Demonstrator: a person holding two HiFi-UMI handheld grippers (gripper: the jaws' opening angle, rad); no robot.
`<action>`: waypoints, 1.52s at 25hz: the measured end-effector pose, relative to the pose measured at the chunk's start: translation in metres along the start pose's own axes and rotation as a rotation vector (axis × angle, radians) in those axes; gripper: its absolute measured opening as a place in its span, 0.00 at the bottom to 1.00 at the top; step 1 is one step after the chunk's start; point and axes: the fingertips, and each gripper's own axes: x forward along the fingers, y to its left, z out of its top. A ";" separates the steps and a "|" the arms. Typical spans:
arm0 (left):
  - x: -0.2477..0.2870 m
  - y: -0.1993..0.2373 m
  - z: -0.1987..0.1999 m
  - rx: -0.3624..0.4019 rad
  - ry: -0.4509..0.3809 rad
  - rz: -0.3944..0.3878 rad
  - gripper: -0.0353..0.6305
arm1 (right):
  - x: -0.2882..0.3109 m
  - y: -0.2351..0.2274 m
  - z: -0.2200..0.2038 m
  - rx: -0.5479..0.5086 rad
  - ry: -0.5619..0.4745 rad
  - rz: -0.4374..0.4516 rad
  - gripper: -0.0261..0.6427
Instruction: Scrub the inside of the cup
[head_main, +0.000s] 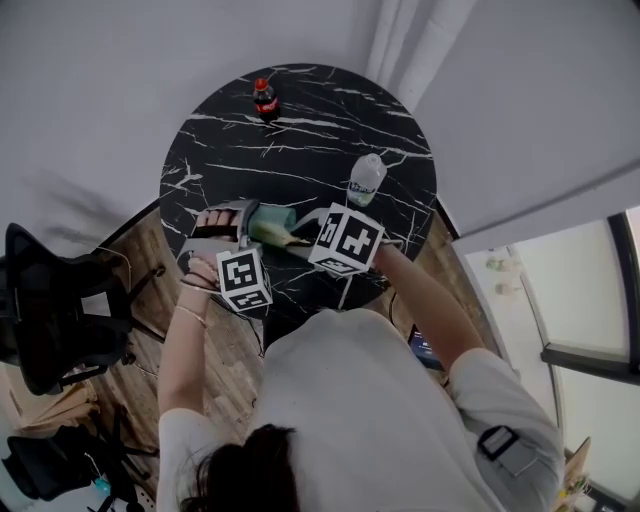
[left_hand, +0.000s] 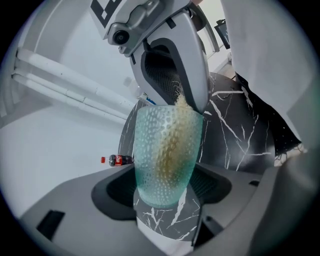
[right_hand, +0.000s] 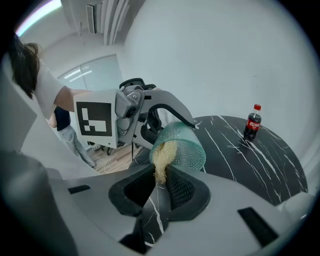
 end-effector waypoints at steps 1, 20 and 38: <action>0.000 0.002 -0.001 -0.001 0.008 -0.004 0.55 | -0.001 -0.001 0.002 0.009 -0.011 -0.001 0.16; 0.022 -0.010 -0.016 0.027 0.173 -0.097 0.55 | 0.001 -0.023 0.008 0.147 -0.034 -0.086 0.16; 0.010 -0.022 -0.007 -0.008 0.113 -0.133 0.55 | 0.005 -0.038 0.005 0.157 -0.034 -0.222 0.15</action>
